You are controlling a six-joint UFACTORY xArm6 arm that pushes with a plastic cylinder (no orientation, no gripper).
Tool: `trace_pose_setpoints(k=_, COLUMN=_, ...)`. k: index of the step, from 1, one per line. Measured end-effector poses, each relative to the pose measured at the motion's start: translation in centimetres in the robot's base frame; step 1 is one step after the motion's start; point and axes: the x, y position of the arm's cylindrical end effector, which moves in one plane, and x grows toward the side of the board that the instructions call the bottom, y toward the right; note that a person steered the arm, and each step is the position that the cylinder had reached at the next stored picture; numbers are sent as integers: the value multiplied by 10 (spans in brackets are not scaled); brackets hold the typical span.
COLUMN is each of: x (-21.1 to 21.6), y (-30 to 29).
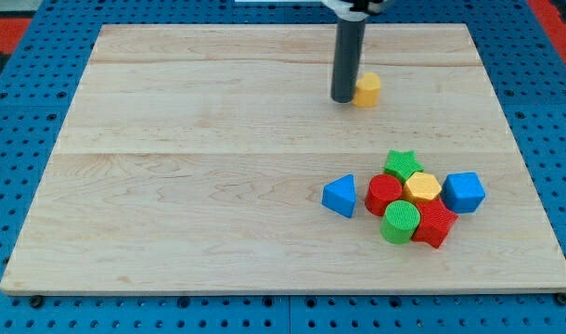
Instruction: Push yellow hexagon towards yellow heart
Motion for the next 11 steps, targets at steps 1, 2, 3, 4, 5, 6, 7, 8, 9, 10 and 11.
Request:
trace_pose_setpoints(k=1, x=-8, y=28)
trace_pose_setpoints(k=2, x=-9, y=42)
trace_pose_setpoints(k=3, x=1, y=45)
trace_pose_setpoints(k=4, x=19, y=104)
trace_pose_setpoints(k=5, x=34, y=176)
trace_pose_setpoints(k=6, x=73, y=241)
trace_pose_setpoints(k=7, x=91, y=256)
trace_pose_setpoints(k=8, x=124, y=256)
trace_pose_setpoints(k=9, x=192, y=256)
trace_pose_setpoints(k=10, x=237, y=247)
trace_pose_setpoints(k=11, x=239, y=184)
